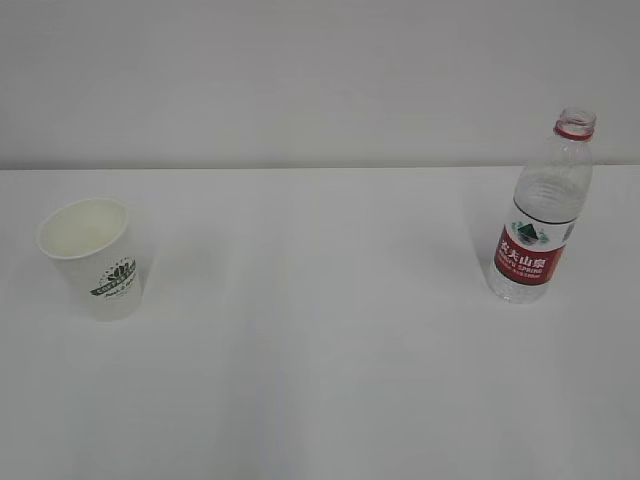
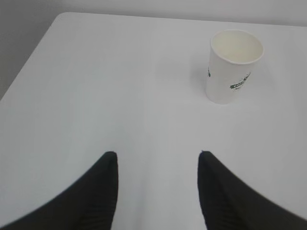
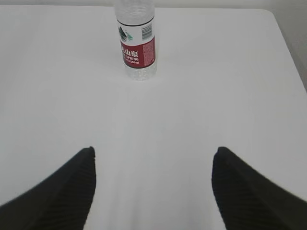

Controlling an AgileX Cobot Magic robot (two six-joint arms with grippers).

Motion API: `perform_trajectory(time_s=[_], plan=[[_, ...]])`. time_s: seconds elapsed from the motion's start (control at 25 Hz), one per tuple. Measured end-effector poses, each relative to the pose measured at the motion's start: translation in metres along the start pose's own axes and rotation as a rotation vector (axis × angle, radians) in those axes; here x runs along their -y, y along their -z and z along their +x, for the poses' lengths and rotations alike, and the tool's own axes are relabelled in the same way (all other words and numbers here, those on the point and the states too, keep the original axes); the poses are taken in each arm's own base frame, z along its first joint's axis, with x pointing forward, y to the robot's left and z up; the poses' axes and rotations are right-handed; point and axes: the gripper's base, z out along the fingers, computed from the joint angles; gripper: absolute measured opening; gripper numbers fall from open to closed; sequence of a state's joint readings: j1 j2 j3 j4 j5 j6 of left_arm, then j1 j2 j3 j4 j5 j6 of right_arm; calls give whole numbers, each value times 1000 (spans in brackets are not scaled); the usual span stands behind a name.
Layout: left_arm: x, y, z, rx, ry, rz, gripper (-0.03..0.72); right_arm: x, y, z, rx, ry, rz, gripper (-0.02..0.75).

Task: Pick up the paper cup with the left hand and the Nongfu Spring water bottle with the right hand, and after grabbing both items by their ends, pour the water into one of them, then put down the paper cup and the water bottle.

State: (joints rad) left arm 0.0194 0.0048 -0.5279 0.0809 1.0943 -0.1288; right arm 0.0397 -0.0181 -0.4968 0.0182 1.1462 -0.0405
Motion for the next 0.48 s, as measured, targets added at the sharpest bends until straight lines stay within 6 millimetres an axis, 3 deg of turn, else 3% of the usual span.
perform_trajectory(time_s=[0.48], plan=[[0,0,0,0,0,0,373,0,0,0,1,0,0,569]])
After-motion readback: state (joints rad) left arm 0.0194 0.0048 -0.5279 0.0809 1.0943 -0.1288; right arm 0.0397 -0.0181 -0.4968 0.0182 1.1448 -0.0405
